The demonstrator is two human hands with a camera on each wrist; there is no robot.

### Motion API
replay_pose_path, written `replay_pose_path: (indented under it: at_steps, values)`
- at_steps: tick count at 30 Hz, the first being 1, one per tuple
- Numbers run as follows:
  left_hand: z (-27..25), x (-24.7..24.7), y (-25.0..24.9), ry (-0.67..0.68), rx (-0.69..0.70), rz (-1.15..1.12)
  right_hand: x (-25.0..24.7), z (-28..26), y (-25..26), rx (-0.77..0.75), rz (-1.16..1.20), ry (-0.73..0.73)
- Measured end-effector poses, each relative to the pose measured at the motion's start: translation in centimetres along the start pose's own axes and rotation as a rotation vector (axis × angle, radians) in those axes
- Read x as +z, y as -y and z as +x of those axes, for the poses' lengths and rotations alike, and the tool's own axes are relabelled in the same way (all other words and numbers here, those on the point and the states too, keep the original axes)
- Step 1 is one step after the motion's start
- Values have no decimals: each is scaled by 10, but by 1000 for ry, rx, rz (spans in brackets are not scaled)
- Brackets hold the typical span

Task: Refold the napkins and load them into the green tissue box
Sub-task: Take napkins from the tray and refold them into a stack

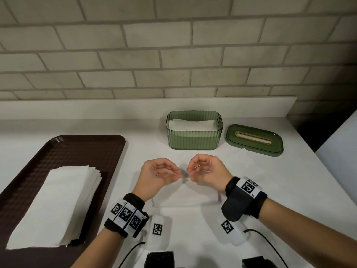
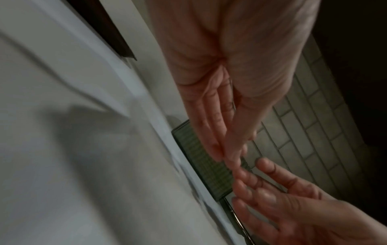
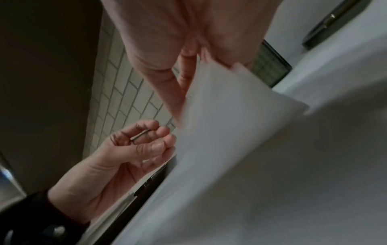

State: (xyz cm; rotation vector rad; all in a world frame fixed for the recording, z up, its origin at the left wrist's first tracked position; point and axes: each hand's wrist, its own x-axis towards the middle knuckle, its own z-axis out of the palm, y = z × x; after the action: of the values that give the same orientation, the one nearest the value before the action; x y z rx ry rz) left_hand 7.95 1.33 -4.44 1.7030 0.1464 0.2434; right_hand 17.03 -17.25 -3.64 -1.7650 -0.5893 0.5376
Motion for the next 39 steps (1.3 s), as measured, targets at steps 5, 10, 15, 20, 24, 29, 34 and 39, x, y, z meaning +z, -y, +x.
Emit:
replay_pose_path:
  at_steps: [5, 10, 15, 20, 24, 29, 34, 39]
  values:
    - [-5, -5, 4, 121, 66, 222, -3, -15, 4, -85, -498, 209]
    - [5, -16, 5, 322, -18, 764, -24, -13, -5, -52, -710, 80]
    - [16, -1, -10, 635, -124, 1236, -84, -3, -13, 185, -1013, 162]
    - [29, 26, -15, 725, -34, 1431, -131, 15, -8, 143, -1239, 326]
    - [33, 35, -18, 720, -82, 1388, -138, 28, -16, 123, -1186, 356]
    - [31, 23, -13, 645, -196, 998, -123, 41, -25, 134, -1211, 329]
    - [28, -1, -17, 558, -320, 528, -121, 45, -28, 193, -1292, 333]
    - [20, -20, -12, 336, -408, -83, -130, 38, -1, 89, -922, 193]
